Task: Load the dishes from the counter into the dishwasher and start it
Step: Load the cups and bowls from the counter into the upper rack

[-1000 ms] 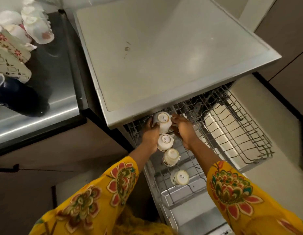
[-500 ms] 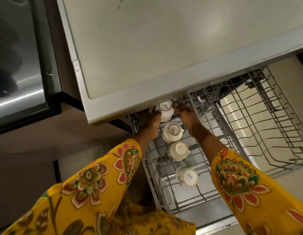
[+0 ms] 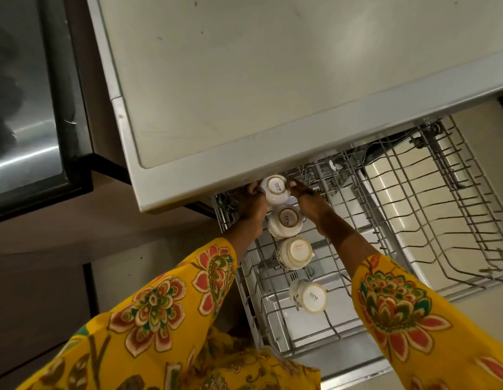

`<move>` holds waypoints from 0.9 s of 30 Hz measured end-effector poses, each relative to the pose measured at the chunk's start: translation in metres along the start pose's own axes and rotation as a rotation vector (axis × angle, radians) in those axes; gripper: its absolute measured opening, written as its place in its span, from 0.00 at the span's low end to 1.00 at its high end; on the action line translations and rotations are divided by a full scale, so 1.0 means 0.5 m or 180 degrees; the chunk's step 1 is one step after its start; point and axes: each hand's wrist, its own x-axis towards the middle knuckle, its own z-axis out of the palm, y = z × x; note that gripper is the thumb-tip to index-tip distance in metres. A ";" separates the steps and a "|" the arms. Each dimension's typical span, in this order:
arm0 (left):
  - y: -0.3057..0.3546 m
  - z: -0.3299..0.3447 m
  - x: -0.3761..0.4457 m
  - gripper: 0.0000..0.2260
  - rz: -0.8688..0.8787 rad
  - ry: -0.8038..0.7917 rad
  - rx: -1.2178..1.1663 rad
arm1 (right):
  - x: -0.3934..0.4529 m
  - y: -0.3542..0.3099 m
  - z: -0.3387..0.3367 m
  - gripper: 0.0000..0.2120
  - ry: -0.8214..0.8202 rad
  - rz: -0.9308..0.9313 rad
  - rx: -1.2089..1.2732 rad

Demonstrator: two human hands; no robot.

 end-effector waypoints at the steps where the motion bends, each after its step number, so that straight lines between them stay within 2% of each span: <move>1: 0.006 -0.003 -0.007 0.08 -0.0033 0.0043 -0.0029 | -0.005 -0.002 0.000 0.21 0.0060 -0.0050 -0.0030; 3: 0.019 -0.012 -0.026 0.11 -0.0061 0.0016 -0.0160 | -0.018 -0.008 0.000 0.21 0.0318 -0.0189 -0.0060; 6: 0.033 -0.034 -0.064 0.09 0.0053 -0.0045 -0.0364 | -0.051 -0.013 0.002 0.19 0.0767 -0.0373 0.0349; 10: 0.040 -0.075 -0.123 0.09 0.0176 -0.0054 -0.0522 | -0.119 -0.022 0.029 0.17 0.0818 -0.0543 0.0629; 13: 0.041 -0.110 -0.169 0.15 0.0232 -0.0059 -0.0711 | -0.174 -0.031 0.063 0.18 0.0637 -0.0581 0.0580; 18: 0.035 -0.190 -0.248 0.15 0.0470 -0.0067 -0.0943 | -0.274 -0.046 0.136 0.17 0.0072 -0.0765 0.0508; 22: 0.047 -0.272 -0.309 0.09 0.0785 -0.0021 -0.1184 | -0.335 -0.066 0.207 0.10 -0.0197 -0.1093 0.0255; 24: 0.055 -0.315 -0.335 0.10 0.0953 0.0029 -0.1168 | -0.369 -0.084 0.239 0.13 -0.0456 -0.1277 0.0254; 27: 0.064 -0.375 -0.364 0.14 0.1188 0.0120 -0.1328 | -0.427 -0.125 0.280 0.10 -0.0850 -0.1488 0.0209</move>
